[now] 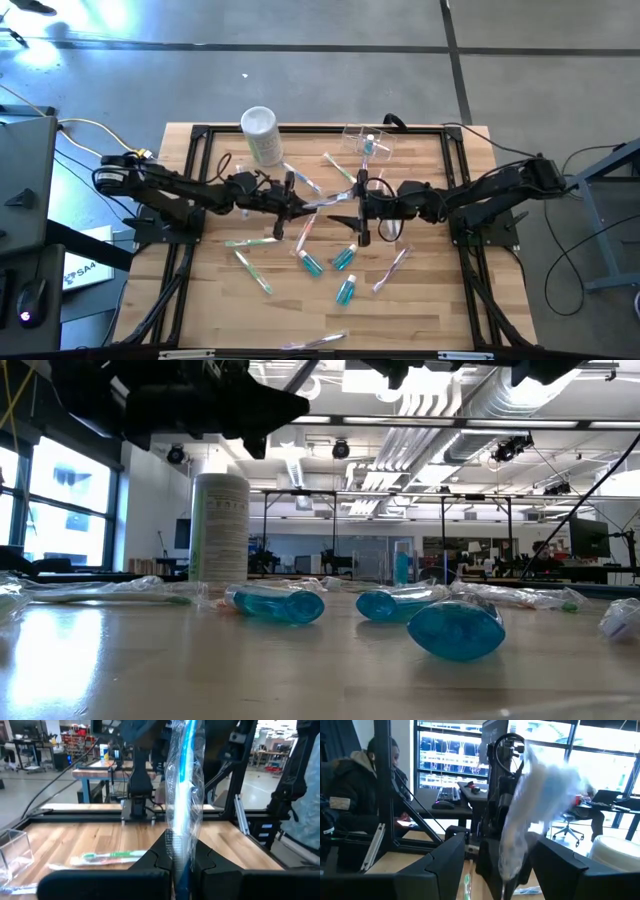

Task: Pick & Place toothbrushing station
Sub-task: Put the blue toothbrush into the transparent organizer

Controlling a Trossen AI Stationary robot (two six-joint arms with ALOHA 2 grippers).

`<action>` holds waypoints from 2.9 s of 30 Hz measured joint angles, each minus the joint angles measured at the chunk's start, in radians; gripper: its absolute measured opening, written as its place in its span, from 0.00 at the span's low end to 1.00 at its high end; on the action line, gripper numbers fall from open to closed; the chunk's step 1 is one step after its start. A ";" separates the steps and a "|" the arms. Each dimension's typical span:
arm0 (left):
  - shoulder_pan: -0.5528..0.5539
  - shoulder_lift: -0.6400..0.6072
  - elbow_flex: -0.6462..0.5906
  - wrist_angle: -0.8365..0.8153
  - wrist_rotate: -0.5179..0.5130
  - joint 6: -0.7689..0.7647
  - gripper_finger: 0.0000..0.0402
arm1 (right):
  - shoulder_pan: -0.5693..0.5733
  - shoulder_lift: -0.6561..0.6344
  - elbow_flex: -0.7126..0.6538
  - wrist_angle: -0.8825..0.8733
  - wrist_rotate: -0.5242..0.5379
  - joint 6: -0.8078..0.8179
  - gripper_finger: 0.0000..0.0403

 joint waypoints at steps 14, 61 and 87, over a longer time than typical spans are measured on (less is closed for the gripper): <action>0.000 0.029 0.003 0.009 -0.018 0.009 0.02 | -0.001 0.000 0.000 -0.007 0.003 -0.046 0.07; -0.001 0.028 0.003 -0.050 -0.019 0.121 0.69 | -0.619 -0.506 0.000 -1.033 0.337 0.454 0.03; -0.001 0.028 0.003 -0.154 -0.019 0.129 0.69 | -0.882 -0.150 0.000 -0.817 0.177 0.371 0.03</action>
